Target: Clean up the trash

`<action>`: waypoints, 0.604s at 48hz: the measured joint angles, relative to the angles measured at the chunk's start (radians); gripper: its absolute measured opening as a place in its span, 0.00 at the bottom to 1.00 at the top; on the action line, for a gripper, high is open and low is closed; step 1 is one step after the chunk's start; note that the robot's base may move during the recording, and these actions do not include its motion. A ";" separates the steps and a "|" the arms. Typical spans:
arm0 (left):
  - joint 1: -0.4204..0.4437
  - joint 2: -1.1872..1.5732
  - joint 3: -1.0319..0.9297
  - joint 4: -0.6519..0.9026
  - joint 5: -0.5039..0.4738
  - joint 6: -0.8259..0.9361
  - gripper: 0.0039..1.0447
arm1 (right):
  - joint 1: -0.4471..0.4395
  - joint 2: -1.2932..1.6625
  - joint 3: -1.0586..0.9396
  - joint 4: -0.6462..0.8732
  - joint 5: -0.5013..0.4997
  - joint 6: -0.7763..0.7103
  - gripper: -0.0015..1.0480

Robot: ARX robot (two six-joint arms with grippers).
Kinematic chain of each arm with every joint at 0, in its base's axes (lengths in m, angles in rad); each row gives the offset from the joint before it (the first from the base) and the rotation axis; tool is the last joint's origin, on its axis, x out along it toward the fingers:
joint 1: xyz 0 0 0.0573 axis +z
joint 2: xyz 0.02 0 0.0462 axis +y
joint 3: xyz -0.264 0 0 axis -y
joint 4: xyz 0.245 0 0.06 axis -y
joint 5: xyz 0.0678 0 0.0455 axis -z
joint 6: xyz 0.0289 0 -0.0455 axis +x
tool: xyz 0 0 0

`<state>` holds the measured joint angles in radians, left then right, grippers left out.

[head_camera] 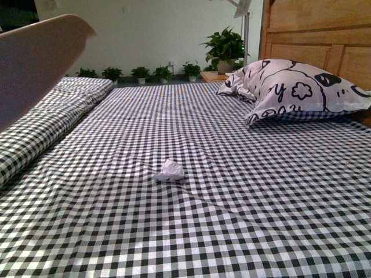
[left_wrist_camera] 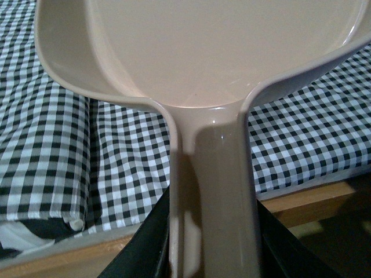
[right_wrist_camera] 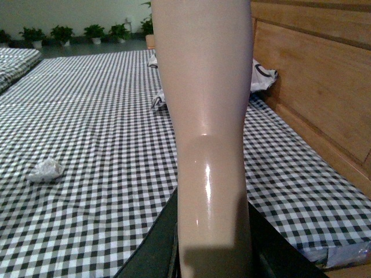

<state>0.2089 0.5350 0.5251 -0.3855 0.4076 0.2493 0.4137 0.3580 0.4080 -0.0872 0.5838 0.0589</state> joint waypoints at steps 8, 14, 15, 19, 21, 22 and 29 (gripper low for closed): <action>0.129 0.200 0.054 0.077 0.239 0.235 0.25 | 0.000 0.000 0.000 0.000 0.000 0.000 0.19; 0.166 0.362 0.107 0.107 0.280 0.422 0.25 | 0.000 0.000 0.000 0.000 0.000 0.000 0.19; 0.169 0.389 0.116 0.115 0.276 0.460 0.25 | 0.000 0.000 0.000 0.000 0.000 0.000 0.19; 0.177 0.530 0.153 0.182 0.234 0.586 0.25 | 0.000 0.000 0.000 0.000 0.000 0.000 0.19; 0.177 0.596 0.171 0.216 0.219 0.636 0.25 | 0.000 0.000 0.000 0.000 0.000 0.000 0.19; 0.175 0.633 0.180 0.237 0.213 0.662 0.25 | 0.000 0.000 0.000 0.000 0.000 0.000 0.19; 0.129 0.800 0.212 0.336 0.172 0.766 0.25 | 0.000 0.000 0.000 0.000 0.000 0.000 0.19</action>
<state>0.3378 1.3350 0.7376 -0.0490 0.5800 1.0157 0.4141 0.3580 0.4080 -0.0872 0.5838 0.0589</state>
